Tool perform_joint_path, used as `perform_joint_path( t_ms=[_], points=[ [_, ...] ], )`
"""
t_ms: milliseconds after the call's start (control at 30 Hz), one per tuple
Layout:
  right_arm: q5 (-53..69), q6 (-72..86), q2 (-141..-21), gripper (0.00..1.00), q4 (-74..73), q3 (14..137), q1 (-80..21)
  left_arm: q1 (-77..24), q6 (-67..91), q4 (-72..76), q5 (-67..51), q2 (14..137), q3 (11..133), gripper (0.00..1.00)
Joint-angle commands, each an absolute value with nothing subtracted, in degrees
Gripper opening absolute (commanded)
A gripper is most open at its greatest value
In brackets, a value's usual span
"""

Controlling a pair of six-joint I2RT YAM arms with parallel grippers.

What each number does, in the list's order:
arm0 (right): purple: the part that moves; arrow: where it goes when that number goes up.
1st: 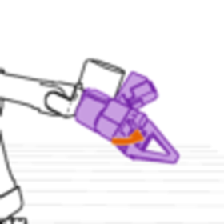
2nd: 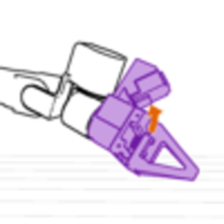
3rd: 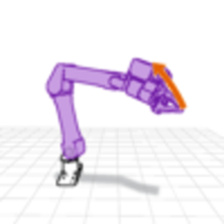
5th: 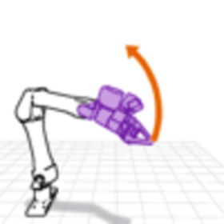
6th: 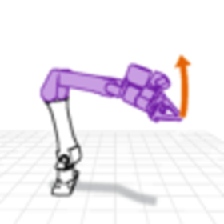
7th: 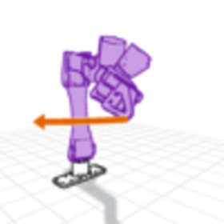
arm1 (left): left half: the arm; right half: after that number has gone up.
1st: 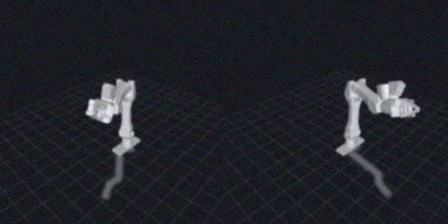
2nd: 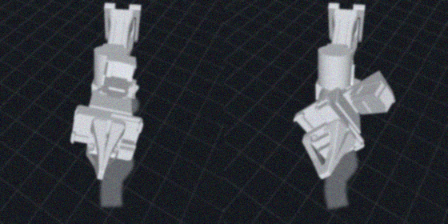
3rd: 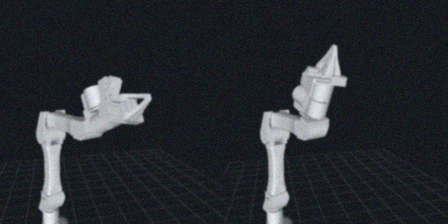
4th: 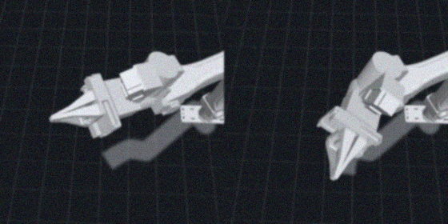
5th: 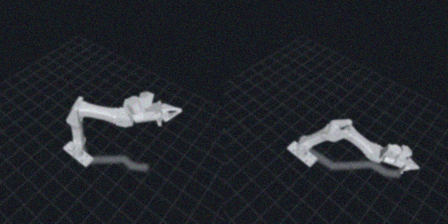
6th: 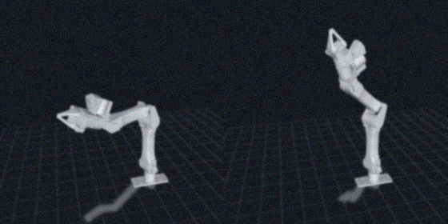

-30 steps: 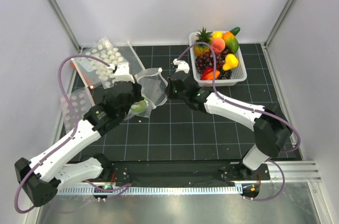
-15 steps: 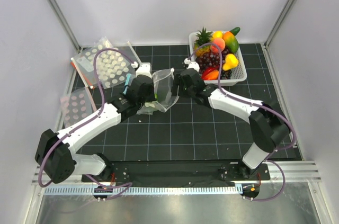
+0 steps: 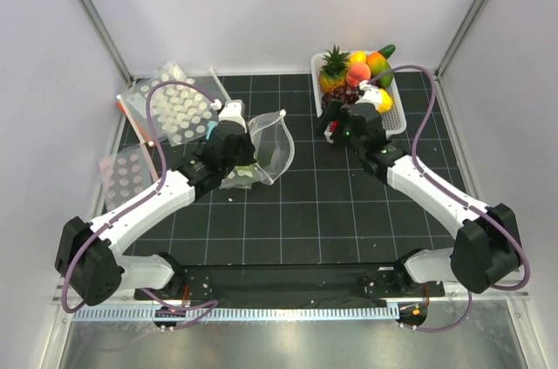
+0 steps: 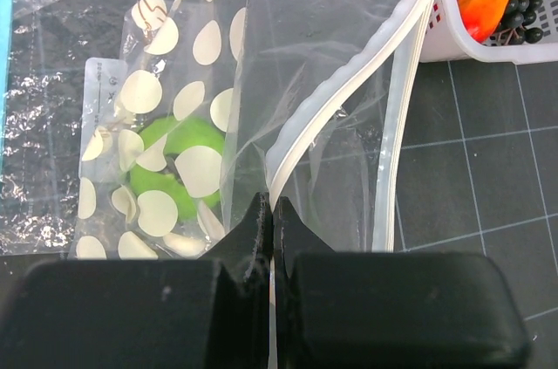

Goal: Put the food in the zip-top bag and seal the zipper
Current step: Pick up the fake fruit from the bin.

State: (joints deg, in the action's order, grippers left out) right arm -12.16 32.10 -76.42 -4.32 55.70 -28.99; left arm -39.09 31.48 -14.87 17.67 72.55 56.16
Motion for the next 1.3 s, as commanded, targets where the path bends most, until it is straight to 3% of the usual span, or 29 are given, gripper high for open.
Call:
perform_joint_path(
  t_ms=[0, 167, 433, 667, 1100, 1200, 1267],
  points=[
    [-19.83, 33.83, -75.93, 1.00, -5.44, 57.30, -27.17, -38.67, 32.52, -13.10, 16.35, 71.46, 56.43, 0.00],
    [-29.34, 31.65, -80.24, 1.00, -8.26, 63.26, -24.53, -38.76, 33.13, -12.48, 15.30, 70.49, 55.72, 0.00],
    [-31.90, 26.63, -90.87, 1.00, -8.62, 71.80, -17.32, -38.76, 34.54, -12.22, 12.92, 69.61, 55.11, 0.00],
    [-23.82, 23.30, -99.65, 1.00, 1.82, 75.14, -14.85, -38.76, 34.81, -11.95, 11.87, 69.43, 54.76, 0.00],
    [-23.38, 14.08, -117.95, 0.99, 9.04, 84.90, -14.24, -38.76, 34.80, -11.95, 10.72, 68.55, 54.67, 0.00],
    [-24.34, 10.56, -119.26, 0.91, 10.55, 85.60, -14.24, -38.76, 34.80, -11.87, 10.28, 68.38, 54.58, 0.00],
    [-25.66, 10.11, -119.88, 0.78, 10.11, 87.18, -14.24, -38.76, 34.89, -11.78, 10.28, 68.29, 54.58, 0.00]
  ],
)
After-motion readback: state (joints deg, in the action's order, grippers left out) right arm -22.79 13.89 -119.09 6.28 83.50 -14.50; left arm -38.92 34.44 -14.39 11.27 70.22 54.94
